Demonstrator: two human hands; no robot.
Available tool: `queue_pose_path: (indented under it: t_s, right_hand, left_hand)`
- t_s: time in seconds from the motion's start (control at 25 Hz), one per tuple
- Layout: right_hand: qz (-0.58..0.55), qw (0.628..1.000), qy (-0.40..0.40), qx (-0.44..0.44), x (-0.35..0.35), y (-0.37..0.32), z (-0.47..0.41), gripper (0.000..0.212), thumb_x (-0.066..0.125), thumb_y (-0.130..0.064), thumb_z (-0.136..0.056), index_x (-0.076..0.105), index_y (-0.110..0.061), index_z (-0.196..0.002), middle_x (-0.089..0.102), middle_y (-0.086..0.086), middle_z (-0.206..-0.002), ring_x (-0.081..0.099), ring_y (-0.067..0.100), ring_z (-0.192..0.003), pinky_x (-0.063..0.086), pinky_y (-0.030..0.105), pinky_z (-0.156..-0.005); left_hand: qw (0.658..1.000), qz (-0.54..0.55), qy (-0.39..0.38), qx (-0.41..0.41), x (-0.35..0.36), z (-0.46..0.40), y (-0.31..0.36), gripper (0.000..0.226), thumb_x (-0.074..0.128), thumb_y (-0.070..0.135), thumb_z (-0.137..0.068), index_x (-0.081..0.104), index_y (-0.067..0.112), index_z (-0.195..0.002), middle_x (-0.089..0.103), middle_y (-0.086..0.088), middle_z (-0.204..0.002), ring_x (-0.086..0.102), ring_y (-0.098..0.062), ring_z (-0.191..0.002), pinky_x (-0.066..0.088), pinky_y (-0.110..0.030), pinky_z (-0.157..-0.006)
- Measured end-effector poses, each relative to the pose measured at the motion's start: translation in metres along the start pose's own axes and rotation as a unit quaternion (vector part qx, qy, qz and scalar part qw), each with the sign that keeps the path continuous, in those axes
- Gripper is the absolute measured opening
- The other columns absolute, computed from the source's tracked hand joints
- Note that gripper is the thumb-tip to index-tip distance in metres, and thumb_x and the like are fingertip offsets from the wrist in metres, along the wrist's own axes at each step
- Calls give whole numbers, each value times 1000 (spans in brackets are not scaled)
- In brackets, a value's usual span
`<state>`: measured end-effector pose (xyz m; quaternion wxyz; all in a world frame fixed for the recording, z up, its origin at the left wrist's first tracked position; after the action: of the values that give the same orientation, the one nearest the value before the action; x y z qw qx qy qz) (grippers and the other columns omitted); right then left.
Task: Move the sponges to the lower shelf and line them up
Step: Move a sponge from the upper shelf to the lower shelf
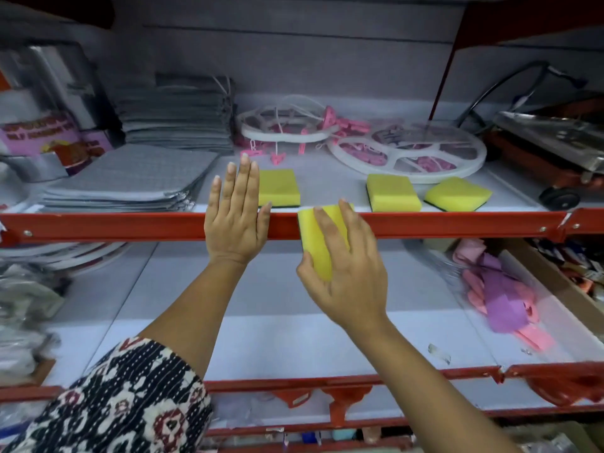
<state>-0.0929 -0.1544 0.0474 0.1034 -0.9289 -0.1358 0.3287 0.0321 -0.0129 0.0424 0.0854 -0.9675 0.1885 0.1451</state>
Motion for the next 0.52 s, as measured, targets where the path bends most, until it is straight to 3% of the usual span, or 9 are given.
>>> queue_pose_path:
  t_s: [0.16, 0.32, 0.4, 0.52]
  right_hand:
    - [-5, 994, -106, 24, 60, 24, 73, 56, 56, -35, -84, 49, -19, -136, 42, 18, -146, 42, 37, -130, 41, 43, -108]
    - [24, 944, -307, 121, 135, 56, 125, 57, 49, -41, -87, 39, -26, -141, 34, 15, -151, 38, 36, -134, 48, 46, -100]
    - [31, 895, -413, 166, 167, 69, 147, 59, 45, -41, -90, 29, -29, -146, 20, 13, -158, 26, 36, -140, 41, 45, -106]
    - [51, 849, -489, 194, 192, 81, 171, 60, 42, -40, -92, 22, -29, -148, 10, 10, -160, 17, 37, -143, 35, 45, -109]
  left_hand:
    - [1000, -5, 0, -2, 0, -1, 1, 55, 18, 35, -103, 31, 1, -144, 35, -13, -149, 4, -16, -145, 10, -36, -119]
    - [1000, -7, 9, -6, 1, 0, 1, 54, 16, 34, -102, 31, 2, -143, 41, -15, -146, 4, -16, -144, 12, -35, -119]
    - [1000, -11, 14, -6, 1, 0, 1, 54, 15, 34, -102, 31, 2, -143, 42, -15, -145, 6, -15, -143, 12, -35, -119]
    - [1000, -17, 21, -10, 1, 0, 2, 56, 13, 34, -101, 32, 2, -143, 42, -14, -145, 7, -15, -143, 14, -36, -118]
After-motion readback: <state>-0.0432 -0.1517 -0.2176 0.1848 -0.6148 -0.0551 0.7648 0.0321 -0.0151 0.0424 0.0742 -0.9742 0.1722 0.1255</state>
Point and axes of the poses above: each hand's wrist, its own z-axis away from the middle knuckle, its own x-axis out of the palm, y = z × x, the point moved 6 cm from there along -z, towards the middle knuckle
